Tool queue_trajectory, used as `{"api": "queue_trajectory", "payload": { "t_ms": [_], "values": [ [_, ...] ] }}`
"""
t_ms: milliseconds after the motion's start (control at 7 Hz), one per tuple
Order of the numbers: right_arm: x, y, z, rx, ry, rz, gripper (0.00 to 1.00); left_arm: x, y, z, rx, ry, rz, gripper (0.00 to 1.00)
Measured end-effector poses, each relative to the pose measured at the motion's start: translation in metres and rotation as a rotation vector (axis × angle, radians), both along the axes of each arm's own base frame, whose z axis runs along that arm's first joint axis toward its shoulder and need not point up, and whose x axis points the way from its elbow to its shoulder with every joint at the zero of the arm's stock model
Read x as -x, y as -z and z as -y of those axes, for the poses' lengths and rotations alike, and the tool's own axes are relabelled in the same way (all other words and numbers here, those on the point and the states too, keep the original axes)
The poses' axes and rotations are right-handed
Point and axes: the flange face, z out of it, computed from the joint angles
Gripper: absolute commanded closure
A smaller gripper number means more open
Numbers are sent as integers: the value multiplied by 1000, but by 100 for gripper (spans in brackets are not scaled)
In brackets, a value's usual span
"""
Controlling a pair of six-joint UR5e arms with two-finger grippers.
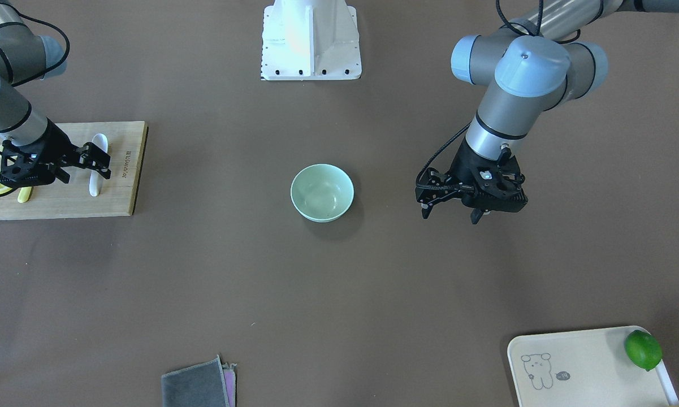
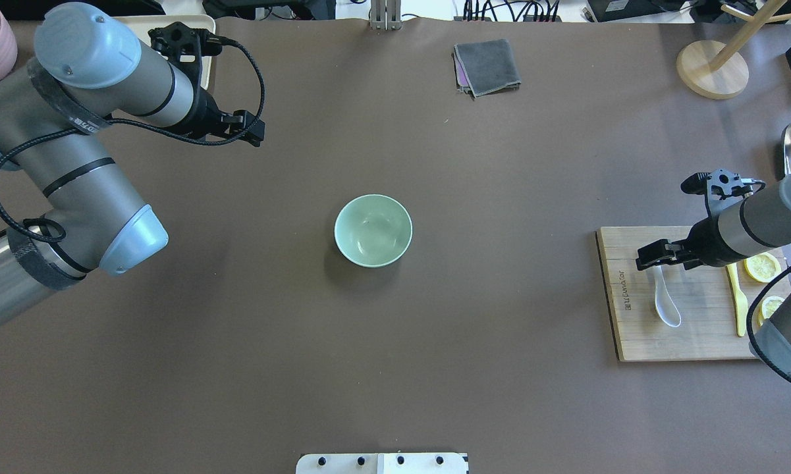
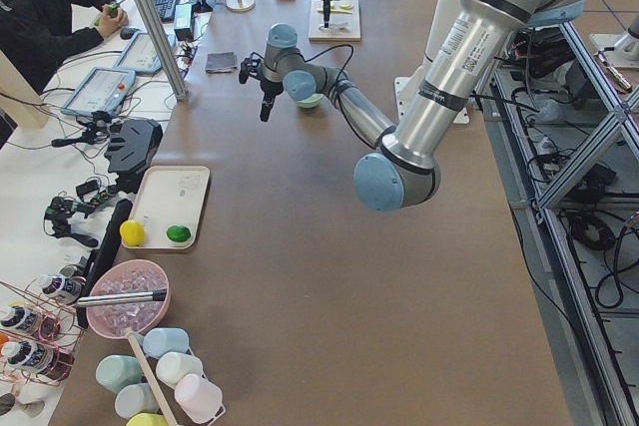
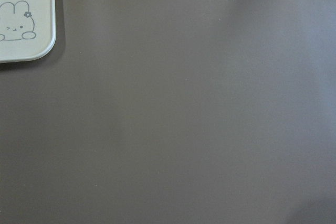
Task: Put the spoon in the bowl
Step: 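Lower the right gripper onto the white spoon handle and close it, then lift the white spoon with the right gripper and carry it to the bowl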
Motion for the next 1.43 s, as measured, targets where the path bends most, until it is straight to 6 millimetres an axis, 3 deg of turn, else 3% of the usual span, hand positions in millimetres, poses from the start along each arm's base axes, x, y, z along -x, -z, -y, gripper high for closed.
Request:
{"api": "queue_trajectory", "payload": {
  "t_ms": [143,429,571,1143,1429],
  "values": [
    [1,0,1,4,-5,-1,70,0,0,0,-1,0,0,2],
    [1,0,1,13,-14,0,95,0,0,0,-2,0,0,2],
    [2,2,1,12,-15,2,100,1,1,0,-3,1,-1,2],
    [8,18,7,-7,-11,26,100,1,0,1,-3,3,-2,2],
    [-3,45,20,0,-14,79,100,4,0,3,-6,6,-1,2]
  ]
}}
